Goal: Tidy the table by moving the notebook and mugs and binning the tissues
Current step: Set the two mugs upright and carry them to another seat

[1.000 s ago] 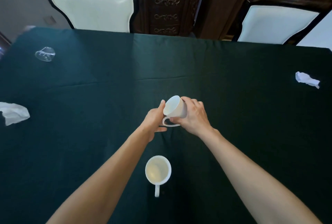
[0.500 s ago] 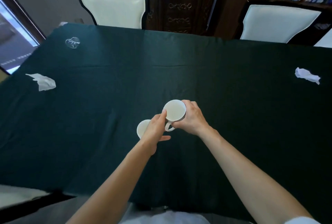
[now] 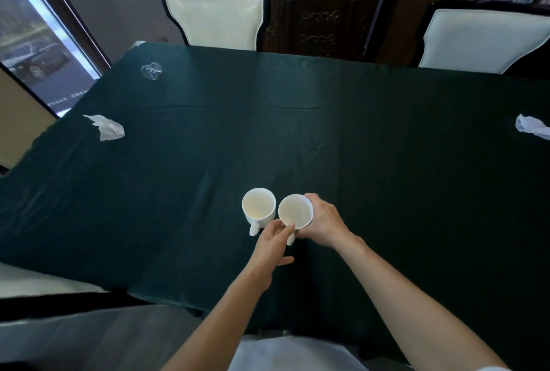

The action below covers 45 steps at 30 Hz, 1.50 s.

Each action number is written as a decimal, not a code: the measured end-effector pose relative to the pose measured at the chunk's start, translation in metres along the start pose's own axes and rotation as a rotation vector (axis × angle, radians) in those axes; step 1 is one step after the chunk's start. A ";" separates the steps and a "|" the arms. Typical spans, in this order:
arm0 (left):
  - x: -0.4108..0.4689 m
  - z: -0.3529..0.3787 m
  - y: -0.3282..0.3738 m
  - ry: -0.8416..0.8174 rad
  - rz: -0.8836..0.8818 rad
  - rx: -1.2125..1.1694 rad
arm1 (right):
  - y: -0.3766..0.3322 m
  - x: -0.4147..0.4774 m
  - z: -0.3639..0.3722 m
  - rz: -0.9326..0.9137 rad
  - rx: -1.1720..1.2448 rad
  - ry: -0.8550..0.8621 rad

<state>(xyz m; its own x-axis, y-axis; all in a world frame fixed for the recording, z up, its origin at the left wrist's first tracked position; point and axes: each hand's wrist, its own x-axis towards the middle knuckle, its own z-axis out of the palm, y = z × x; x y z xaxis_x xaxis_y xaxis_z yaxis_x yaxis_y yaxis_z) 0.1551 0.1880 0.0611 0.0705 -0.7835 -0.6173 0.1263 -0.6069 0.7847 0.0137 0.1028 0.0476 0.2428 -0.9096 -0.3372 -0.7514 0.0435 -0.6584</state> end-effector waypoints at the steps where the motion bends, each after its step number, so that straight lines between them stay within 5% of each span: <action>1: -0.001 -0.001 -0.002 -0.004 -0.002 -0.003 | 0.001 0.000 0.002 0.004 0.010 -0.003; 22: 0.013 -0.006 -0.004 -0.077 0.032 0.112 | 0.015 0.014 0.011 0.086 0.129 -0.033; 27: 0.011 -0.040 -0.013 0.057 0.217 0.260 | 0.024 0.003 0.013 0.118 0.203 -0.005; 31: 0.014 -0.076 -0.014 0.254 0.307 0.133 | 0.035 -0.016 0.024 0.213 0.386 0.254; 35: 0.025 -0.095 -0.020 0.342 0.232 0.107 | 0.038 -0.036 0.044 0.279 0.542 0.427; 45: 0.056 -0.090 -0.030 0.149 0.075 0.124 | 0.015 -0.039 0.083 0.351 0.680 0.319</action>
<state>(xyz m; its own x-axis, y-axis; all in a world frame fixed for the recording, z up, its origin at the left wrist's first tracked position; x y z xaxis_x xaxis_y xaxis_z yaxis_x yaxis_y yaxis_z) 0.2447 0.1742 -0.0024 0.2221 -0.8041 -0.5515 -0.0071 -0.5670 0.8237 0.0436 0.1728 -0.0052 -0.1989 -0.8658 -0.4591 -0.1911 0.4938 -0.8483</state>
